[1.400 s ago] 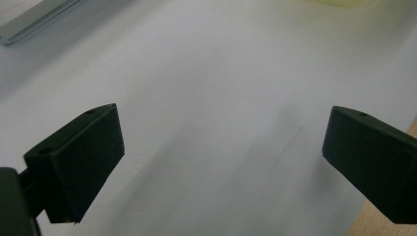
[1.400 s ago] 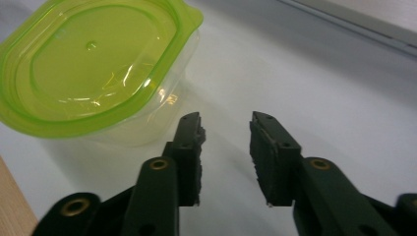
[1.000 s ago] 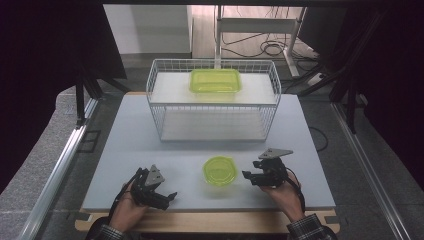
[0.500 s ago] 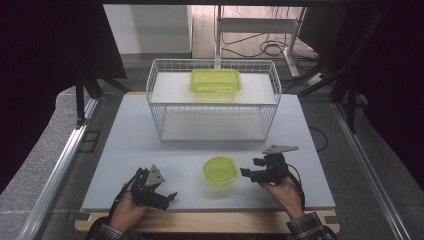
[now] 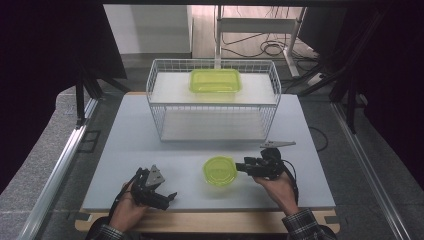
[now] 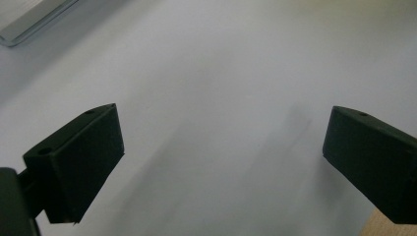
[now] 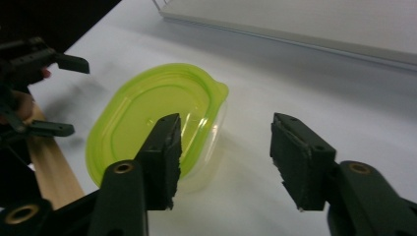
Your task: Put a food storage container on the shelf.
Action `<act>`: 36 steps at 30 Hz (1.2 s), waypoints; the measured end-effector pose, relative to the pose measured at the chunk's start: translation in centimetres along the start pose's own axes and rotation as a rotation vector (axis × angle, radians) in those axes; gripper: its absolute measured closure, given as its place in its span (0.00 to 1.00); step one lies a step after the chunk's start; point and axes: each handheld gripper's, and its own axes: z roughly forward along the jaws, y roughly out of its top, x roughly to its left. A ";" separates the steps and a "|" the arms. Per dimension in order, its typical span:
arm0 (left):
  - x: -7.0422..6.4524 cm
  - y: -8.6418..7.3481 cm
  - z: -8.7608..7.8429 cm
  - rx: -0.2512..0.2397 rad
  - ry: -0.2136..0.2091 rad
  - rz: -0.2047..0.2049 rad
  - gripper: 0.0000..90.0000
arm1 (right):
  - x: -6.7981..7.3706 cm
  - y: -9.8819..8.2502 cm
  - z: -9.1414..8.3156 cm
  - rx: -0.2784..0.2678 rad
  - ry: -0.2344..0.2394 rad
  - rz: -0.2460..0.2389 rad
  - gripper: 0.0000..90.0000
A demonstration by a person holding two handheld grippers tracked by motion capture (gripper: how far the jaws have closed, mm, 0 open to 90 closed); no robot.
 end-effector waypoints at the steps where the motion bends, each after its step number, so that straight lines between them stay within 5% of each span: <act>1: 0.0 0.0 0.0 0.000 0.000 0.001 0.02 | 0.0 0.1 0.1 0.004 0.015 0.019 0.56; 15: -0.2 0.0 0.1 0.006 -0.005 0.010 0.02 | -0.9 0.4 2.4 0.084 0.105 0.176 0.71; 21: -0.2 0.0 0.1 0.009 -0.006 0.015 0.02 | -1.4 0.5 2.9 0.110 0.166 0.247 0.88; 27: -0.2 0.0 0.1 0.007 -0.004 0.016 0.02 | -1.2 0.8 3.1 0.126 0.220 0.284 0.90; 36: -0.1 0.0 0.0 0.004 0.000 0.015 0.02 | -1.4 1.0 2.6 0.102 0.239 0.306 0.90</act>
